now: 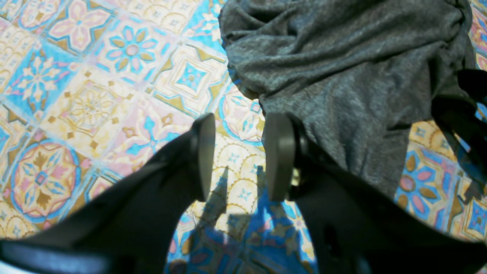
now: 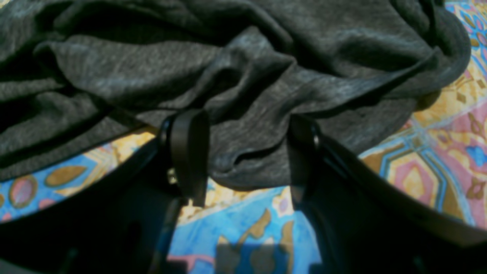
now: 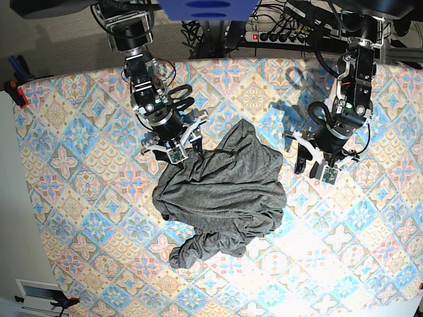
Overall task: Layout the t-shirt on the table in an organized manner, then fold the t-shirt properly
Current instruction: 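Lower the right gripper to the shirt edge and grasp it, then pull the grasped shirt edge away from the left gripper with the right gripper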
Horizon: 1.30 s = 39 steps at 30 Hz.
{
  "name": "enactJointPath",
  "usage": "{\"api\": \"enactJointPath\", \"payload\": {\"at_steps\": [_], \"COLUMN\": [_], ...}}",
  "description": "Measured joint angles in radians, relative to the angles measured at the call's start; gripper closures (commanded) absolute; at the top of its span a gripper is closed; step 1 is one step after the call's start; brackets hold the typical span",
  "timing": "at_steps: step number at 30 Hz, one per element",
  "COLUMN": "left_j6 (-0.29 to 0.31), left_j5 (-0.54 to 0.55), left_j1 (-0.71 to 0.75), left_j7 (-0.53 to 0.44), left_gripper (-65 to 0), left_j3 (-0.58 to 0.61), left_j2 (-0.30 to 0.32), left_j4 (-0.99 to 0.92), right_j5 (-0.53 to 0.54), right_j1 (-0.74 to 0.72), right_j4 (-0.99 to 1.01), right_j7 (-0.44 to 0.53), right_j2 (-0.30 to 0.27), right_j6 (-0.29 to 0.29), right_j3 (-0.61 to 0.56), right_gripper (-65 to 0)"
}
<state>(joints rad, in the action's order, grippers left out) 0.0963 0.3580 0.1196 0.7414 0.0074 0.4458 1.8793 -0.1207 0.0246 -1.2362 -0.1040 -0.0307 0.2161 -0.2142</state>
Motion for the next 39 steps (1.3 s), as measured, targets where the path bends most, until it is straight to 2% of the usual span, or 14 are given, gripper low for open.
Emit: {"api": "enactJointPath", "payload": {"at_steps": [2, 5, 7, 8, 11, 17, 21, 25, 27, 30, 33, 36, 39], "left_j6": [0.0, 0.0, 0.0, 0.0, 0.0, 0.0, -0.006, 0.002, -0.004, -0.006, 0.0, 0.0, -0.007], "left_j5": [0.001, 0.001, 0.001, 0.001, 0.0, 0.005, -0.003, 0.01, 0.002, -0.009, -0.002, -0.004, -0.006], "left_j1": [0.0, 0.0, 0.0, -0.001, -0.001, -0.002, -0.001, 0.003, 0.002, 0.0, 0.005, 0.0, 0.0], "left_j7": [0.0, 0.0, 0.0, 0.0, 0.001, -0.002, 0.0, 0.0, 0.0, -0.001, 0.0, 0.0, -0.001], "left_gripper": [-20.5, -20.5, -20.5, -20.5, -20.5, -20.5, -20.5, -20.5, -20.5, -20.5, -20.5, -20.5, -20.5], "left_j3": [0.0, 0.0, 0.0, 0.0, 0.0, 0.0, -0.002, 0.0, 0.011, 0.046, 0.071, 0.089, 0.104], "left_j2": [-0.002, -0.003, -0.003, -0.003, -0.009, -0.032, -0.043, -0.052, -0.052, -0.047, -0.05, -0.048, -0.047], "left_j4": [0.0, 0.0, 0.0, 0.0, 0.0, 0.0, 0.0, 0.0, 0.0, 0.0, 0.0, 0.0, 0.0], "right_j5": [-0.003, -0.007, -0.007, -0.006, 0.006, 0.005, 0.002, -0.035, -0.053, -0.027, -0.037, -0.055, -0.052], "right_j1": [0.0, 0.0, 0.0, 0.0, 0.002, 0.0, -0.01, -0.107, -0.139, -0.163, -0.231, -0.269, -0.289], "right_j4": [0.002, 0.002, 0.002, 0.002, 0.006, 0.006, 0.009, 0.037, 0.058, 0.099, 0.138, 0.172, 0.212], "right_j7": [0.001, 0.001, 0.002, 0.0, 0.0, -0.01, -0.025, -0.125, -0.158, -0.151, -0.199, -0.218, -0.212], "right_j2": [0.0, 0.0, 0.003, 0.006, 0.021, 0.009, 0.011, 0.003, -0.007, -0.023, -0.033, -0.063, -0.101], "right_j6": [0.01, 0.016, 0.019, 0.039, 0.087, 0.066, 0.078, 0.044, 0.018, 0.049, 0.043, 0.025, 0.026], "right_j3": [0.0, -0.005, 0.016, 0.043, 0.138, 0.314, 0.468, 0.629, 0.692, 0.788, 0.866, 0.945, 0.972], "right_gripper": [-22.8, -8.8, -2.8, -0.4, -0.5, -0.5, -0.5, -0.5, -0.5, -0.5, -0.5, -0.5, -0.5]}}
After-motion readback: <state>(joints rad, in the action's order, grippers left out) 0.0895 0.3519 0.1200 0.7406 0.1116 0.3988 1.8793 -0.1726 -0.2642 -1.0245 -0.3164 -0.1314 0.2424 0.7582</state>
